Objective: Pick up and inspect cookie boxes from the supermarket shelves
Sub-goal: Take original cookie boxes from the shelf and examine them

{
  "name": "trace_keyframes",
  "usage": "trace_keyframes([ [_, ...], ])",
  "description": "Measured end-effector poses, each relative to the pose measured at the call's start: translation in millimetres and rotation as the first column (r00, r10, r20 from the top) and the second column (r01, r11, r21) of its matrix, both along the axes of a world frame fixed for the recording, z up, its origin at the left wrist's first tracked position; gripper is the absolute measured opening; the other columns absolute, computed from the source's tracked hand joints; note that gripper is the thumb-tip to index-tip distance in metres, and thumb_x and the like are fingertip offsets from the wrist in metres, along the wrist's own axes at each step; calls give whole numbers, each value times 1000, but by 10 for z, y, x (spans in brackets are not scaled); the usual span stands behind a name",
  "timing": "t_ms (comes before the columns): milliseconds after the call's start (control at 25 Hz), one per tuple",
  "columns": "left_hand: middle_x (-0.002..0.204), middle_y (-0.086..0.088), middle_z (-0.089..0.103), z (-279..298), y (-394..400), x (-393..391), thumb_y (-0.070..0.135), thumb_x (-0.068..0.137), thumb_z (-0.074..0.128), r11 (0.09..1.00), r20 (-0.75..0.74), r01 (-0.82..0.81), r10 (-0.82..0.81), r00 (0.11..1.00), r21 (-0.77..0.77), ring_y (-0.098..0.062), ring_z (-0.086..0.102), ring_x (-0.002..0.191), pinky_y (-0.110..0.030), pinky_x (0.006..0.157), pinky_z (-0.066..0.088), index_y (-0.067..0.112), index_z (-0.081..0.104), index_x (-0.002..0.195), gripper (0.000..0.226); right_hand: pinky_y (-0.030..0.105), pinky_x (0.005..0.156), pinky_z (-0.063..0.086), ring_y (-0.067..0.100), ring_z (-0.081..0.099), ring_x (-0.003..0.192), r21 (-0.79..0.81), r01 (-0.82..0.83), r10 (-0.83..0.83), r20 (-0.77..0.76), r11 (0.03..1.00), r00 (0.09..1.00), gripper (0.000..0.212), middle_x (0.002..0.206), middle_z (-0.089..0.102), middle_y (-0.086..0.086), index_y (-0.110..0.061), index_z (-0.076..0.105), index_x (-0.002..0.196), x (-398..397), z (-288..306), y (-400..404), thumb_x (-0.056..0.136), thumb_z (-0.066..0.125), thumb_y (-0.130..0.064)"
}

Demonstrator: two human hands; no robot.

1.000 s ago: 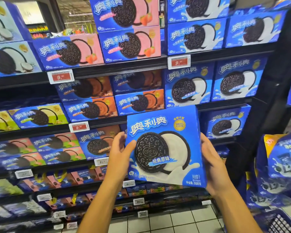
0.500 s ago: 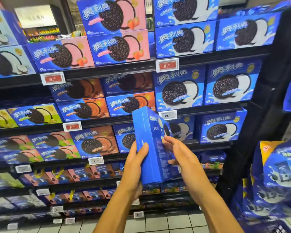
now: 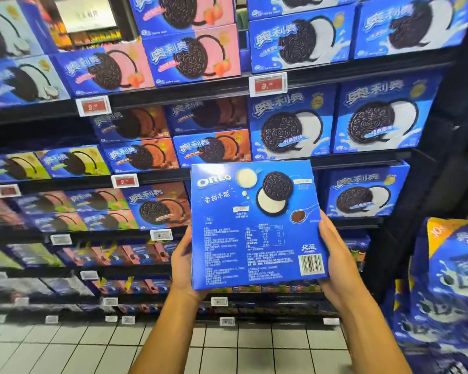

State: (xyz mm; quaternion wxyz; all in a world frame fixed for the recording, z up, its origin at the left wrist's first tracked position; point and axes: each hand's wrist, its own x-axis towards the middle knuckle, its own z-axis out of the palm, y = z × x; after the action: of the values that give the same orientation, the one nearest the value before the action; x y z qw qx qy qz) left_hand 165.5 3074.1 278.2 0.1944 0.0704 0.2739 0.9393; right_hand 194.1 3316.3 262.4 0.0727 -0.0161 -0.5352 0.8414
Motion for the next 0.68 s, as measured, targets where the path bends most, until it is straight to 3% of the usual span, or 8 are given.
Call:
trace_keyframes([
  [80, 94, -5, 76, -7, -9, -3, 34, 47, 98, 1000, -9, -4, 4, 1000, -3, -24, 74, 83, -46, 68, 62, 11, 79, 95, 57, 35, 71, 62, 26, 72, 107, -14, -1, 0, -32, 1000, 999, 57, 123, 72, 4, -38, 56, 135, 46, -9, 1, 83, 64, -59],
  [160, 97, -4, 77, 20, -9, 5, 44, 50, 96, 988, -76, -39, 27, 997, -149, -23, 74, 86, -42, 66, 62, 15, 80, 98, 58, 35, 71, 62, 26, 72, 107, -32, 59, -60, -55, 998, 997, 55, 124, 72, 4, -36, 56, 136, 80, -22, 21, 85, 62, -56],
  [240, 110, -2, 75, 59, -5, -8, 52, 65, 86, 941, -174, -136, 84, 981, -311, -21, 73, 97, -39, 72, 61, 23, 75, 111, 55, 35, 72, 62, 24, 72, 107, -62, 117, -122, -75, 991, 990, 58, 126, 71, 2, -37, 54, 138, 109, -39, 49, 84, 63, -55],
  [360, 132, -5, 64, 35, 73, -19, 41, 99, 53, 789, -346, -368, 210, 914, -492, -26, 65, 115, -42, 82, 59, 28, 55, 136, 39, 33, 71, 62, 23, 72, 108, -36, 170, -173, -108, 985, 979, 59, 128, 70, -1, -40, 50, 141, 122, -35, 88, 85, 63, -53],
  [480, 127, -7, 66, -37, 135, 35, 37, 103, 45, 712, -361, -465, 308, 880, -526, -29, 67, 111, -44, 79, 59, 33, 58, 132, 32, 37, 75, 63, 25, 71, 109, -10, 170, -170, -120, 985, 978, 57, 128, 70, 0, -38, 49, 143, 117, -40, 108, 89, 60, -49],
  [680, 124, -3, 68, -67, 129, 116, 43, 98, 52, 711, -336, -467, 331, 882, -525, -24, 69, 108, -37, 74, 60, 37, 61, 128, 32, 34, 73, 63, 25, 71, 108, -2, 171, -170, -99, 985, 980, 49, 128, 70, 2, -39, 51, 142, 156, -89, 122, 93, 56, -44],
])
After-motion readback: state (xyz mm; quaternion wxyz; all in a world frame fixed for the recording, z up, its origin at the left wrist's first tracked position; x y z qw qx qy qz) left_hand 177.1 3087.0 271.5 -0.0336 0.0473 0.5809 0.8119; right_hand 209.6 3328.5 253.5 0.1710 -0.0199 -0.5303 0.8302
